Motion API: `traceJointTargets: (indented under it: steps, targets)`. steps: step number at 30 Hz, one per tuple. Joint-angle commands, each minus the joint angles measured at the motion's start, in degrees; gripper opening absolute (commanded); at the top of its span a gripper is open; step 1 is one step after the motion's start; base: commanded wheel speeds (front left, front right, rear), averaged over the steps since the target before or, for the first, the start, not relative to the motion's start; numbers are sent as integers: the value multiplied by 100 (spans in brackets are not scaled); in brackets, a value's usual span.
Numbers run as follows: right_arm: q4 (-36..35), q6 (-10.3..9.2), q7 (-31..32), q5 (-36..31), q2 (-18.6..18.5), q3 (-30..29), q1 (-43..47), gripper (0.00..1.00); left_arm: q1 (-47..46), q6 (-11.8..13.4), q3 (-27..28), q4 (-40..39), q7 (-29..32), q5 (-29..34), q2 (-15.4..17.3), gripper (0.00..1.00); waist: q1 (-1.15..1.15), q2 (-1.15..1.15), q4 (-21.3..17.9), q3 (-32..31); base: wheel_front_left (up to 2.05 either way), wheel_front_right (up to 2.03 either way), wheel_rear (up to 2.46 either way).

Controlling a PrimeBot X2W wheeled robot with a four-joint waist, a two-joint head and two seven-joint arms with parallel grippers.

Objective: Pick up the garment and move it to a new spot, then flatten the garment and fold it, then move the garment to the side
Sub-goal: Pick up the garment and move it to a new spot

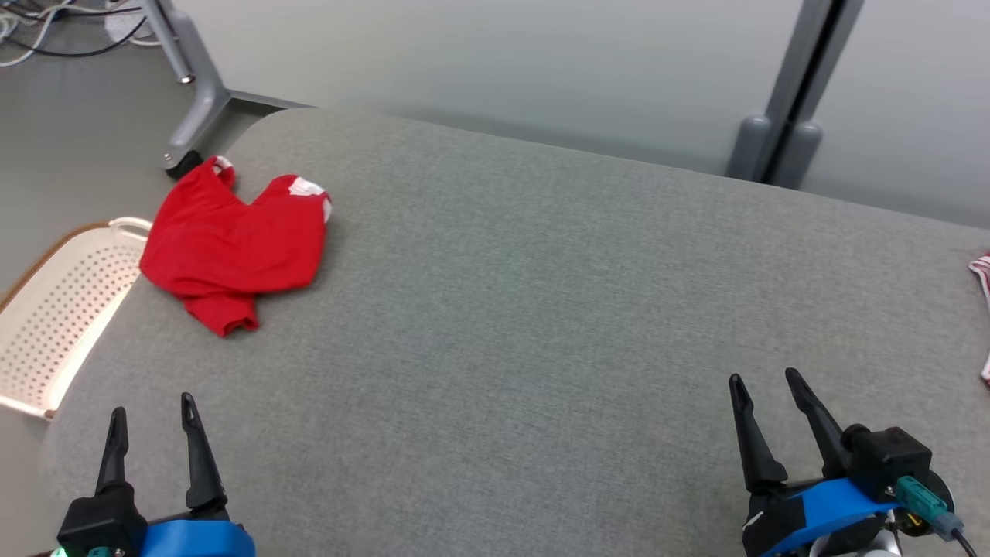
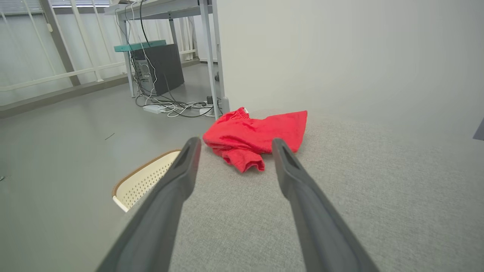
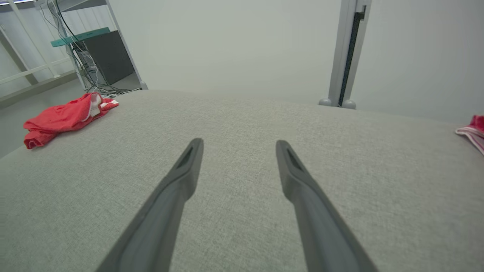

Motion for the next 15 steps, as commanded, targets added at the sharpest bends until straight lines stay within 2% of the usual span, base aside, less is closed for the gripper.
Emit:
traceJointTargets:
  steps: [1,8,15]
  targets:
    - [-32,1,12,-60,-7,-4,-63,100,44,33,40,-34,-25,-22,7,100,0,0,221,96,0,0,0]
    - [-71,1,71,-109,-8,-20,-28,100,127,57,124,-100,-25,-47,14,100,0,0,542,104,0,0,0]
    - [-96,1,97,-119,-9,38,-87,100,97,58,189,-113,-24,-56,10,100,0,0,557,182,0,0,0]
